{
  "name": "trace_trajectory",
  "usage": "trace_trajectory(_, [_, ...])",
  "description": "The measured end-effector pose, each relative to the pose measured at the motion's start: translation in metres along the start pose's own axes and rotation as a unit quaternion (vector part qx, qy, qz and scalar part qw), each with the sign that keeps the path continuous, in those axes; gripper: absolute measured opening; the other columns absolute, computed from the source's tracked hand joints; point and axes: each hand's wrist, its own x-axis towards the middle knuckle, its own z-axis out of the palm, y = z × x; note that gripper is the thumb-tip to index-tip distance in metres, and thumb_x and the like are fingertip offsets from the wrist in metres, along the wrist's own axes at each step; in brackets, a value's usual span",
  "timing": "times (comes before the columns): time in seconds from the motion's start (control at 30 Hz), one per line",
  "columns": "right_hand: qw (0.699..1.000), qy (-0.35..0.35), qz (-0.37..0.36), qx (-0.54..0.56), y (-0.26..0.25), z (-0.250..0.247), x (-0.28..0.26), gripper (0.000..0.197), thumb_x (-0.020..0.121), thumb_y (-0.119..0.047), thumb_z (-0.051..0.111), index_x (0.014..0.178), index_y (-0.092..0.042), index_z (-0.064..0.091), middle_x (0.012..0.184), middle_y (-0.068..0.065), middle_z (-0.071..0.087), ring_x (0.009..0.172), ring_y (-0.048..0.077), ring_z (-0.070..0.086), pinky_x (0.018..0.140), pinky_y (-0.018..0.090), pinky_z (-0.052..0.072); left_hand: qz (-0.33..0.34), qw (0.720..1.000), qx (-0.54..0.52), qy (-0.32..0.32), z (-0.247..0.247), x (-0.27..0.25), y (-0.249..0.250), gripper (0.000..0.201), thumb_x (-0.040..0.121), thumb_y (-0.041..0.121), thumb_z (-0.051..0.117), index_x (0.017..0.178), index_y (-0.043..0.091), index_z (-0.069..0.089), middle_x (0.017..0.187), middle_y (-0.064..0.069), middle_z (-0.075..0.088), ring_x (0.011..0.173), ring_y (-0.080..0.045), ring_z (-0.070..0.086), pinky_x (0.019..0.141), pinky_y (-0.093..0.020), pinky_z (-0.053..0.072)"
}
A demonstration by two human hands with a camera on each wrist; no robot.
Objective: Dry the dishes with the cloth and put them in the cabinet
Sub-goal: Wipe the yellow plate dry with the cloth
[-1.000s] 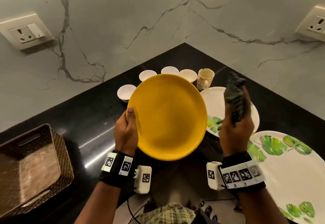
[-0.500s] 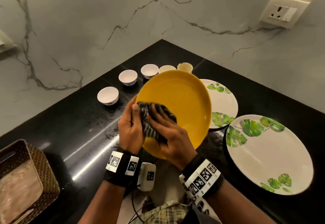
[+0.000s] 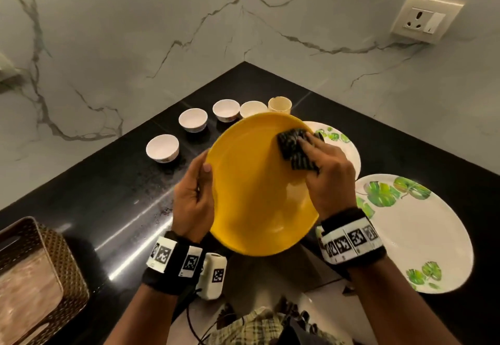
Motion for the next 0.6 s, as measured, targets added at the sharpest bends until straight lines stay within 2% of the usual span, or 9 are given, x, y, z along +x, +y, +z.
trace_trajectory(0.07, [0.999, 0.0, -0.041, 0.035, -0.018, 0.003, 0.009, 0.051, 0.087, 0.003, 0.067, 0.136, -0.011, 0.063, 0.139, 0.011, 0.062, 0.132, 0.029, 0.056, 0.111, 0.044, 0.046, 0.016, 0.999, 0.01, -0.029, 0.009, -0.001, 0.004, 0.032, 0.107, 0.027, 0.039, 0.136, 0.03, 0.052, 0.09, 0.007, 0.069, 0.073, -0.025, 0.066, 0.063, -0.041, 0.057])
trace_trajectory(0.17, [0.98, -0.055, -0.163, 0.103, -0.051, 0.014, -0.001, 0.04, 0.089, -0.011, 0.055, 0.126, -0.012, 0.07, 0.141, 0.008, 0.06, 0.135, 0.024, 0.054, 0.116, 0.041, 0.042, 0.029, 0.999, 0.011, -0.044, 0.013, 0.0, 0.007, 0.033, 0.107, 0.025, 0.039, 0.135, 0.031, 0.054, 0.108, 0.024, 0.071, 0.096, -0.008, 0.071, 0.079, -0.026, 0.059])
trace_trajectory(0.23, [0.966, -0.083, -0.205, 0.132, -0.061, 0.023, -0.017, 0.039, 0.089, -0.009, 0.054, 0.124, -0.01, 0.072, 0.143, 0.008, 0.059, 0.138, 0.024, 0.052, 0.116, 0.041, 0.042, 0.038, 0.998, 0.004, -0.042, 0.01, -0.001, 0.008, 0.034, 0.107, 0.028, 0.038, 0.137, 0.024, 0.055, 0.117, 0.021, 0.07, 0.11, -0.006, 0.068, 0.089, -0.026, 0.057])
trace_trajectory(0.3, [0.966, -0.084, -0.214, 0.12, -0.054, 0.028, -0.02, 0.036, 0.091, -0.002, 0.062, 0.124, -0.008, 0.072, 0.145, 0.011, 0.057, 0.139, 0.027, 0.051, 0.114, 0.045, 0.044, 0.068, 0.996, 0.033, -0.037, 0.006, -0.002, 0.009, 0.035, 0.107, 0.032, 0.039, 0.138, 0.028, 0.054, 0.11, 0.013, 0.071, 0.096, -0.007, 0.071, 0.08, -0.027, 0.06])
trace_trajectory(0.37, [0.977, -0.062, -0.186, 0.078, -0.037, 0.028, -0.009, 0.041, 0.092, 0.001, 0.066, 0.132, -0.009, 0.067, 0.147, 0.015, 0.055, 0.139, 0.031, 0.05, 0.113, 0.047, 0.044, 0.082, 0.995, 0.056, -0.011, 0.002, -0.004, 0.009, 0.036, 0.106, 0.032, 0.038, 0.139, 0.027, 0.052, 0.091, 0.003, 0.072, 0.073, -0.014, 0.069, 0.063, -0.033, 0.059])
trace_trajectory(0.4, [0.986, -0.046, -0.15, 0.054, -0.027, 0.025, -0.001, 0.045, 0.093, 0.0, 0.067, 0.137, -0.009, 0.062, 0.148, 0.016, 0.053, 0.139, 0.032, 0.049, 0.114, 0.047, 0.043, 0.079, 0.995, 0.053, 0.014, -0.001, -0.005, 0.01, 0.037, 0.107, 0.03, 0.038, 0.139, 0.02, 0.053, 0.089, 0.003, 0.071, 0.07, -0.015, 0.067, 0.061, -0.035, 0.057])
trace_trajectory(0.47, [0.998, -0.019, -0.068, 0.001, -0.007, 0.017, 0.014, 0.049, 0.093, -0.004, 0.069, 0.14, -0.01, 0.059, 0.141, 0.017, 0.056, 0.129, 0.033, 0.055, 0.111, 0.043, 0.046, 0.066, 0.995, 0.025, 0.068, -0.004, -0.005, 0.013, 0.037, 0.109, 0.02, 0.037, 0.139, 0.007, 0.053, 0.109, 0.005, 0.07, 0.092, -0.011, 0.071, 0.077, -0.032, 0.06])
trace_trajectory(0.53, [0.998, -0.025, -0.028, -0.045, 0.006, 0.014, 0.012, 0.043, 0.09, -0.008, 0.072, 0.133, -0.008, 0.065, 0.125, 0.018, 0.062, 0.11, 0.035, 0.063, 0.098, 0.043, 0.055, 0.052, 0.992, -0.003, 0.114, -0.004, -0.003, 0.018, 0.036, 0.109, 0.016, 0.036, 0.14, 0.004, 0.052, 0.123, -0.011, 0.068, 0.112, -0.027, 0.067, 0.092, -0.043, 0.058])
trace_trajectory(0.6, [0.995, -0.075, -0.039, -0.054, 0.007, 0.019, -0.007, 0.036, 0.086, -0.012, 0.076, 0.122, -0.007, 0.07, 0.111, 0.017, 0.064, 0.097, 0.036, 0.065, 0.086, 0.041, 0.057, 0.015, 0.986, -0.022, 0.166, 0.0, 0.005, 0.019, 0.04, 0.11, 0.025, 0.036, 0.141, 0.006, 0.052, 0.126, -0.023, 0.064, 0.113, -0.041, 0.063, 0.095, -0.056, 0.053])
